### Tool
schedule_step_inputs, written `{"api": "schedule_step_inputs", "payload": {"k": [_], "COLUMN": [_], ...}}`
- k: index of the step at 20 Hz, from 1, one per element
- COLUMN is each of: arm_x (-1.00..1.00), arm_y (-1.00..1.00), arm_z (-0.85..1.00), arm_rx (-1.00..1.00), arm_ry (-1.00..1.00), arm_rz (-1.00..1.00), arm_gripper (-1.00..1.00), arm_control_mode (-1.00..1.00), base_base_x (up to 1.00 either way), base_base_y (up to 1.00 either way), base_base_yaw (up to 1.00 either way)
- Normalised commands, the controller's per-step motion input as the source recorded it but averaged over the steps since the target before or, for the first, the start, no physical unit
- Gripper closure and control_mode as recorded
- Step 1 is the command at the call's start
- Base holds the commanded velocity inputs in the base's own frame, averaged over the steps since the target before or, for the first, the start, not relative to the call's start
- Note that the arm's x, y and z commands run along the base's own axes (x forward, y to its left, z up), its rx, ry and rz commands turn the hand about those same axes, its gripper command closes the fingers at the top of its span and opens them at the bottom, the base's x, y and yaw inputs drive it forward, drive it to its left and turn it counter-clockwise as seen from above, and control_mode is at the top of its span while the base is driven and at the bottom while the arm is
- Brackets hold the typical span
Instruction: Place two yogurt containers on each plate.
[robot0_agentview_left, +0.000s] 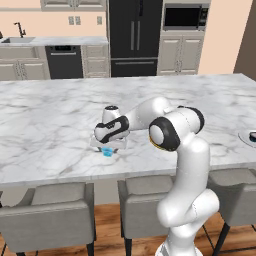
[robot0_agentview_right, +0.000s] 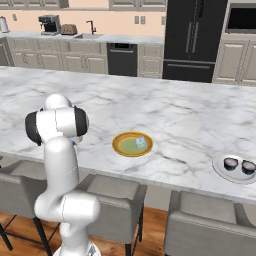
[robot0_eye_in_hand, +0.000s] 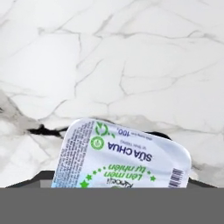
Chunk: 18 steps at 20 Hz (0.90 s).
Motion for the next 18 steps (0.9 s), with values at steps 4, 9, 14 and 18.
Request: {"api": "schedule_step_inputs", "payload": {"k": [4, 9, 14, 18], "arm_x": [0.00, -0.01, 0.21, 0.40], "arm_y": [-0.04, -0.55, -0.87, -0.91], "arm_z": [0.00, 0.66, 0.56, 0.08], "arm_rx": [0.01, 0.10, 0.01, -0.08], "arm_ry": [0.00, -0.07, -0.02, 0.01], "arm_rz": [0.00, 0.08, 0.05, 0.00], "arm_gripper": [1.00, 1.00, 1.00, 1.00], "arm_control_mode": [-1.00, -1.00, -1.00, -1.00], "base_base_x": [0.00, 0.00, 0.00, 0.00], "base_base_y": [0.00, 0.00, 0.00, 0.00], "base_base_yaw": [0.00, 0.00, 0.00, 0.00]}}
